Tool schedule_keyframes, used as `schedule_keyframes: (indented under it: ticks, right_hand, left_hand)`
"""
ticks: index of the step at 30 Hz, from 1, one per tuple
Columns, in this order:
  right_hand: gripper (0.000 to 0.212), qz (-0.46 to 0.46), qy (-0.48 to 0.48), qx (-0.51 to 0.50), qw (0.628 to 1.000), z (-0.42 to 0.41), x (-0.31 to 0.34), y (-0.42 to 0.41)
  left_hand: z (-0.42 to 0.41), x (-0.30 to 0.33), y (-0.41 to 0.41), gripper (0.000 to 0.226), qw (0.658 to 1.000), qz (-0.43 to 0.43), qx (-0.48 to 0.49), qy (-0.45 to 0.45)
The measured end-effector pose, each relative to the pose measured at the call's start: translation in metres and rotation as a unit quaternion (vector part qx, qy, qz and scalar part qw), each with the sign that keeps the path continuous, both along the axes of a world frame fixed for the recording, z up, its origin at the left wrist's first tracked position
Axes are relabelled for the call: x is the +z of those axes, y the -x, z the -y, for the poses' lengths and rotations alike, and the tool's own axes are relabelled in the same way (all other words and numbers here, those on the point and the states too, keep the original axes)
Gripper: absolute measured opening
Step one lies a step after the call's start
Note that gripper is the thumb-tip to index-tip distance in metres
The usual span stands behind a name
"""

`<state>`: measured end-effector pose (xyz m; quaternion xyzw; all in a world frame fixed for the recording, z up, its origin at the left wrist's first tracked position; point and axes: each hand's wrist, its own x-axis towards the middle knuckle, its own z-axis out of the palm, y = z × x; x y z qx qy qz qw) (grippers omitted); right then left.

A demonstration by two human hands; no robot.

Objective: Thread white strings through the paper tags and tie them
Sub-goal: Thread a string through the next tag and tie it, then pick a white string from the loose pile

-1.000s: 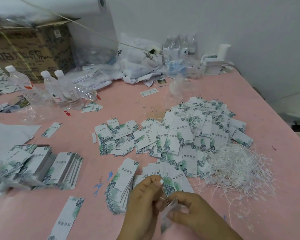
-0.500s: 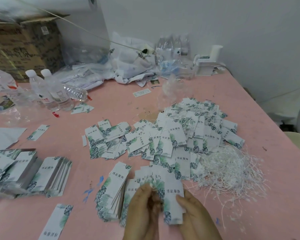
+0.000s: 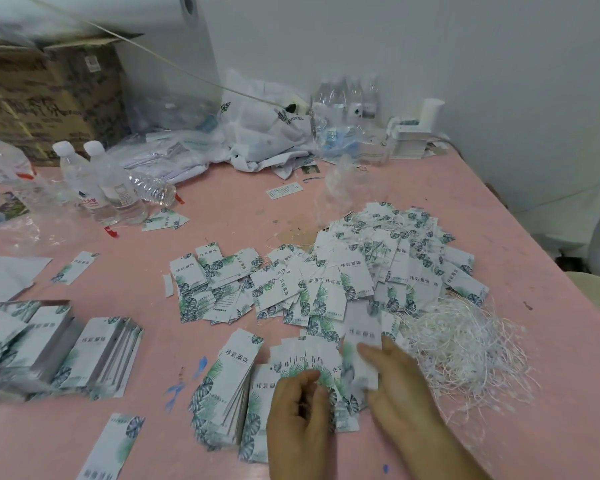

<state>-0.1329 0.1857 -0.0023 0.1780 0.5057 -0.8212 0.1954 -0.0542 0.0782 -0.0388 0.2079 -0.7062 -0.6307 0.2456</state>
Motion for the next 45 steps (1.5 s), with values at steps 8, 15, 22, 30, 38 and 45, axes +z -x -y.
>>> schedule_keyframes:
  ticks: [8,15,22,30,38,45]
  right_hand:
    - [0.017,-0.149,-0.289,0.015,0.946,0.006,0.053,0.136]
    - [0.042,-0.234,-0.445,0.040,0.863,-0.006,0.021,0.120]
    - [0.028,-0.280,-0.455,0.122,0.837,-0.018,-0.022,0.001]
    - [0.055,-0.293,-0.586,0.211,0.725,-0.010,-0.038,-0.023]
    - [0.040,-0.209,-0.595,0.274,0.726,-0.019,-0.017,-0.009]
    - [0.016,-0.212,-0.504,0.185,0.816,-0.021,-0.014,-0.007]
  left_hand:
    - [0.004,-0.021,-0.017,0.028,0.978,-0.022,-0.042,0.201]
    - [0.009,-0.021,-0.019,0.028,0.963,-0.074,-0.058,0.254]
    - [0.009,-0.019,-0.018,0.024,0.971,-0.075,-0.052,0.221]
    - [0.008,-0.017,-0.017,0.039,0.970,-0.067,-0.064,0.223]
    - [0.007,-0.020,-0.019,0.037,0.971,-0.036,-0.075,0.223]
    - [0.008,-0.017,-0.019,0.029,0.973,-0.027,-0.073,0.216]
